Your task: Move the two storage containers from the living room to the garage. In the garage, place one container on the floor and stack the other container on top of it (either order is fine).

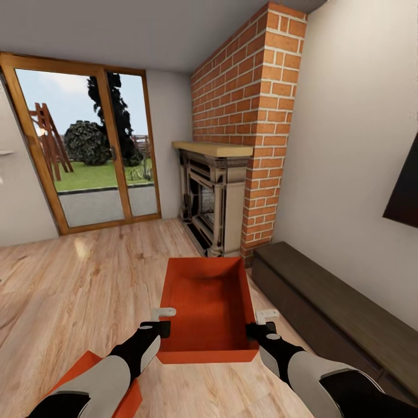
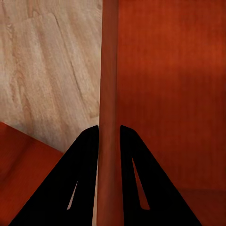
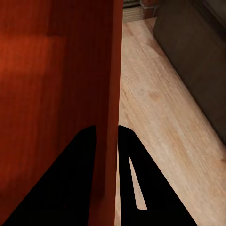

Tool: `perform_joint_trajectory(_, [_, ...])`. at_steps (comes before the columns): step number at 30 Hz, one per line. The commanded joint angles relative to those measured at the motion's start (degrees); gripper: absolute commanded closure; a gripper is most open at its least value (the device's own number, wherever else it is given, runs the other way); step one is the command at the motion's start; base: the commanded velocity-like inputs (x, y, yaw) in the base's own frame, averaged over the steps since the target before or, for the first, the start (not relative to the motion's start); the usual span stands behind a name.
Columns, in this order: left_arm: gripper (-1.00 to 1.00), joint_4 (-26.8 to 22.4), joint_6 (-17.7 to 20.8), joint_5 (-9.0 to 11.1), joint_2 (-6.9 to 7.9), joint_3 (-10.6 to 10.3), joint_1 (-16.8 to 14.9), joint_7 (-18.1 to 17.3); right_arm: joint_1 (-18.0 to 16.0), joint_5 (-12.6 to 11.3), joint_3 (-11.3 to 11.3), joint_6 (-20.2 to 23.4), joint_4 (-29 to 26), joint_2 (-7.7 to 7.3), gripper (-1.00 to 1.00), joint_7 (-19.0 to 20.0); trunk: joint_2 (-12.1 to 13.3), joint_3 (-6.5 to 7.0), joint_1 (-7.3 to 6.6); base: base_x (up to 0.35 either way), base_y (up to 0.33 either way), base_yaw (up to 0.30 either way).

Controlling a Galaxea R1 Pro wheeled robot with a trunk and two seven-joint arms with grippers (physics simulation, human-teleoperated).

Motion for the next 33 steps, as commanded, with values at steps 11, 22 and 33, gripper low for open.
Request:
perform_joint_trajectory(11, [1.00, -0.28, 0.36, -0.29, -0.07, 0.39, -0.01, 0.54, -0.08, -0.20, -1.43, -0.20, 0.16, 0.09, 1.00, -0.21, -0.05, 0.90, 0.01, 0.000, 0.000, 0.000])
perform_joint_trajectory(22, [1.00, -0.30, 0.36, -0.29, -0.07, 0.39, -0.01, 0.56, -0.08, -0.18, -1.43, -0.20, 0.16, 0.14, 1.00, -0.21, -0.05, 1.87, 0.01, 0.000, 0.000, 0.000])
perform_joint_trajectory(33, [1.00, -0.30, 0.36, -0.29, -0.07, 0.39, -0.01, 0.56, -0.08, -0.19, -1.43, -0.20, 0.16, 0.13, 1.00, -0.21, -0.05, 2.83, 0.01, 0.000, 0.000, 0.000])
